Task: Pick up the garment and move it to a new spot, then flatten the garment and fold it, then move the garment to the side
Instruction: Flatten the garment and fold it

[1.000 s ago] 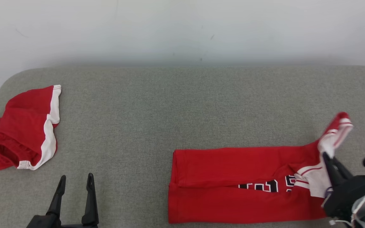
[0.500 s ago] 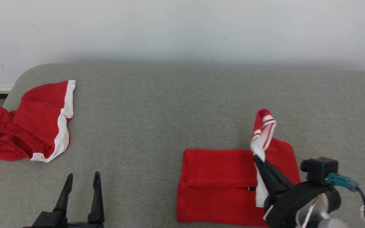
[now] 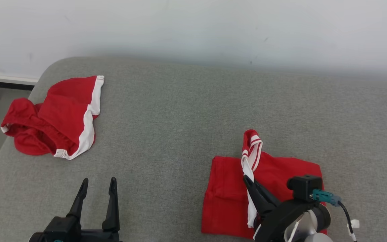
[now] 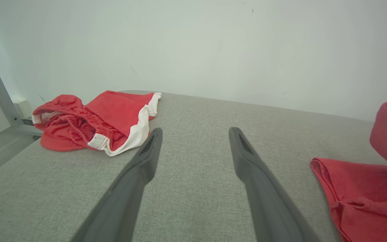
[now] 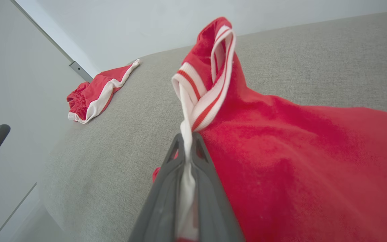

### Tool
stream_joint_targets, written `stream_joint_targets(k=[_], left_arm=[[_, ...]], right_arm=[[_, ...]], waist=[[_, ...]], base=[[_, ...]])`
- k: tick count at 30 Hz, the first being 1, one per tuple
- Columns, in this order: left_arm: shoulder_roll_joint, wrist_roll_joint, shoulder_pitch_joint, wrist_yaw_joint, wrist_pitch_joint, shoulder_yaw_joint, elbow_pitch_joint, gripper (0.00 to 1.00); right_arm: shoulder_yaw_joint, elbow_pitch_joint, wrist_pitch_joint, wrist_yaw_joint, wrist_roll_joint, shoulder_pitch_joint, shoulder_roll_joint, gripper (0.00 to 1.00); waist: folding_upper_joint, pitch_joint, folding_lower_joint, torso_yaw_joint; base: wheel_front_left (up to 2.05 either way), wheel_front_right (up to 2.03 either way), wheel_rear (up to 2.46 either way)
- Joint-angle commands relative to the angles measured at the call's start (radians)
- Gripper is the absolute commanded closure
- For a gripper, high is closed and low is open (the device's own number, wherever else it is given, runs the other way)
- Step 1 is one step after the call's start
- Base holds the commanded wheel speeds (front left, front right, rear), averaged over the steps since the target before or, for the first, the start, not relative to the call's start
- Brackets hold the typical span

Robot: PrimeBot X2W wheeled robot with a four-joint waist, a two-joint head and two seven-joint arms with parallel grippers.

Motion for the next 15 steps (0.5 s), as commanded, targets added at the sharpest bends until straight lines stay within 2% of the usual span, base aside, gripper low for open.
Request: stream_joint_targets(k=[1,8,12,13,14,15], left_arm=[[-0.002,-0.008,-0.009,-0.006,-0.003,-0.003,0.003,0.00],[-0.002,-0.024,-0.027,-0.003,-0.003,-0.027,0.015,0.00],[-0.002,-0.026,-0.035,0.001,-0.003,-0.038,0.021,0.00],[-0.002,-0.027,-0.037,0.002,-0.003,-0.041,0.022,0.00],[-0.002,-0.025,-0.038,0.003,-0.003,-0.042,0.023,0.00],[-0.002,-0.026,-0.038,0.004,-0.003,-0.042,0.023,0.00]], right_arm=[[0.006,0.006,-0.010,-0.002,0.005,-0.013,0.002,1.00],[0.086,0.096,-0.071,-0.002,0.075,-0.069,0.002,1.00],[0.100,0.161,-0.094,-0.002,0.065,-0.099,0.002,1.00],[0.104,0.176,-0.096,-0.002,0.065,-0.106,0.002,0.86],[0.107,0.184,-0.107,-0.002,0.070,-0.114,0.003,0.49],[0.110,0.192,-0.114,-0.002,0.076,-0.120,0.002,0.00]], waist=[[-0.0001,0.005,0.0001,0.009],[-0.0001,0.018,0.0001,0.032],[-0.0001,0.022,0.0001,0.040],[-0.0001,0.024,0.0001,0.041],[-0.0001,0.025,0.0001,0.042],[-0.0001,0.026,0.0001,0.042]], base=[[0.00,0.00,0.00],[0.00,0.00,0.00],[0.00,0.00,0.00],[0.00,0.00,0.00],[0.00,0.00,0.00],[0.00,0.00,0.00]])
